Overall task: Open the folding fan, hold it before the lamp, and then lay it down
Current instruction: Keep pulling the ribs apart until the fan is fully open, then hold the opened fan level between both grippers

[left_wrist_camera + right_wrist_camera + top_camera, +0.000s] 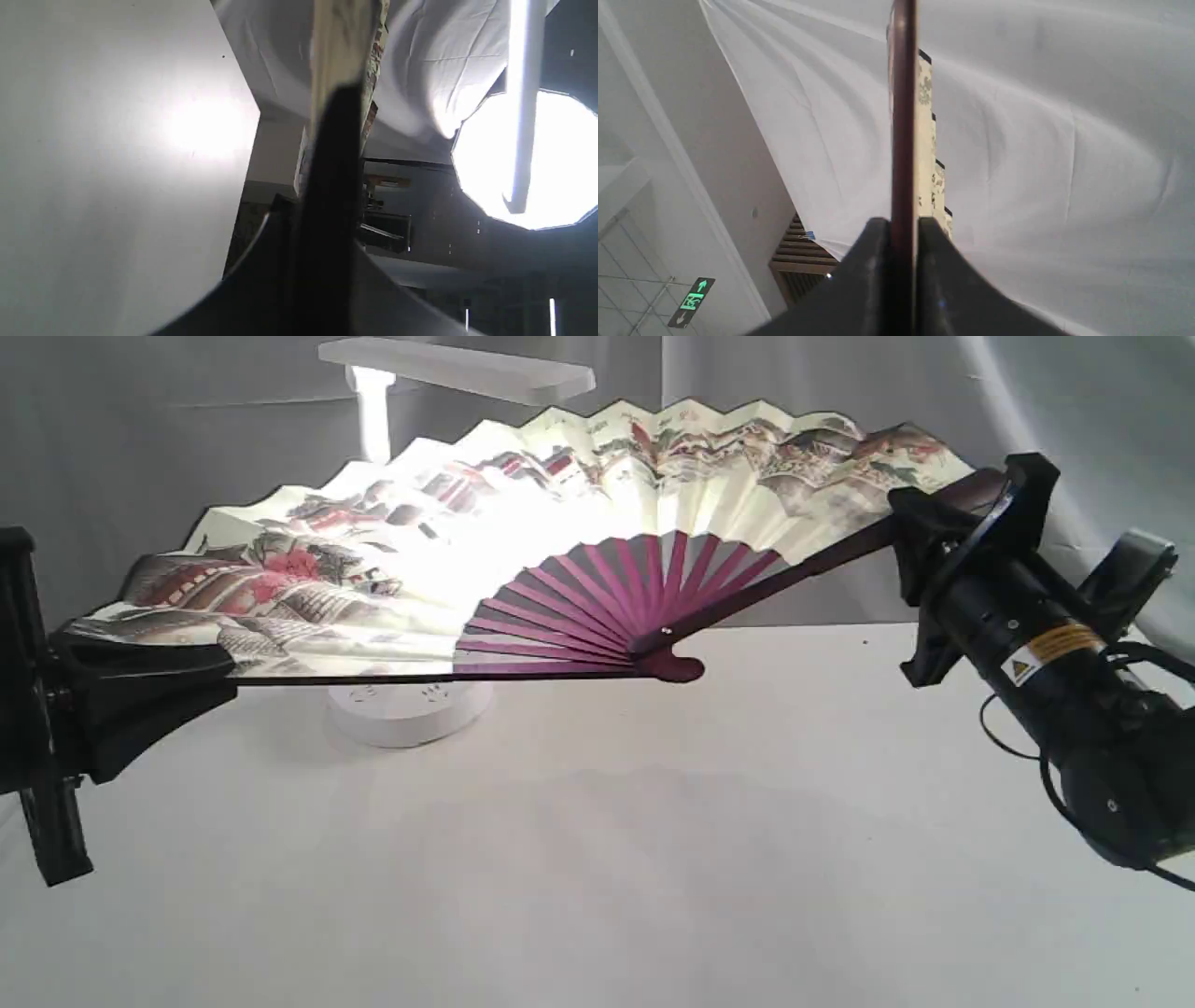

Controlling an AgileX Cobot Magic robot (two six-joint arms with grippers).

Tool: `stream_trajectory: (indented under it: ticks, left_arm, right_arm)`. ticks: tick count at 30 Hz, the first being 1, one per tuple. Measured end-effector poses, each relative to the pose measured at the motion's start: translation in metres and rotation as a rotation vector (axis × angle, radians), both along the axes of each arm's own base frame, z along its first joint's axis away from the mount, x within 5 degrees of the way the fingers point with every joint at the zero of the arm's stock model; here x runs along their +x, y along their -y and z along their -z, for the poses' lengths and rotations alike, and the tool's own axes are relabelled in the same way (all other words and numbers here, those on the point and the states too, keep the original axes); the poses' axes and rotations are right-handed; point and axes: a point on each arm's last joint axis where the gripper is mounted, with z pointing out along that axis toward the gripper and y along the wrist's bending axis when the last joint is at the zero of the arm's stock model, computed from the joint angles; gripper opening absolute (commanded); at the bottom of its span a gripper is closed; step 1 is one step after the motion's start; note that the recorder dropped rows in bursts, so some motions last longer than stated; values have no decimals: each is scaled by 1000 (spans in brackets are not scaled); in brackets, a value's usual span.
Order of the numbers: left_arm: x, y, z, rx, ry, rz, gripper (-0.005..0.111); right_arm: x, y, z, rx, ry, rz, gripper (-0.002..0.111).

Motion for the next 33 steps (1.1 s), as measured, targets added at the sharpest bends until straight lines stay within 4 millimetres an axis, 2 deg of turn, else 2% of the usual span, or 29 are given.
stream_trajectory:
  ticks: [6, 12, 33]
  left_arm:
    - [-5, 2, -11, -27, 4, -2, 0]
    - [-8, 2, -16, -39, 3, -3, 0]
    - [-12, 5, -18, -60, -7, 24, 0]
  right_arm:
    - [-3, 1, -18, -17, 22, 10, 0]
    - [-5, 1, -27, -22, 27, 13, 0]
    - [-6, 1, -29, -22, 31, 13, 0]
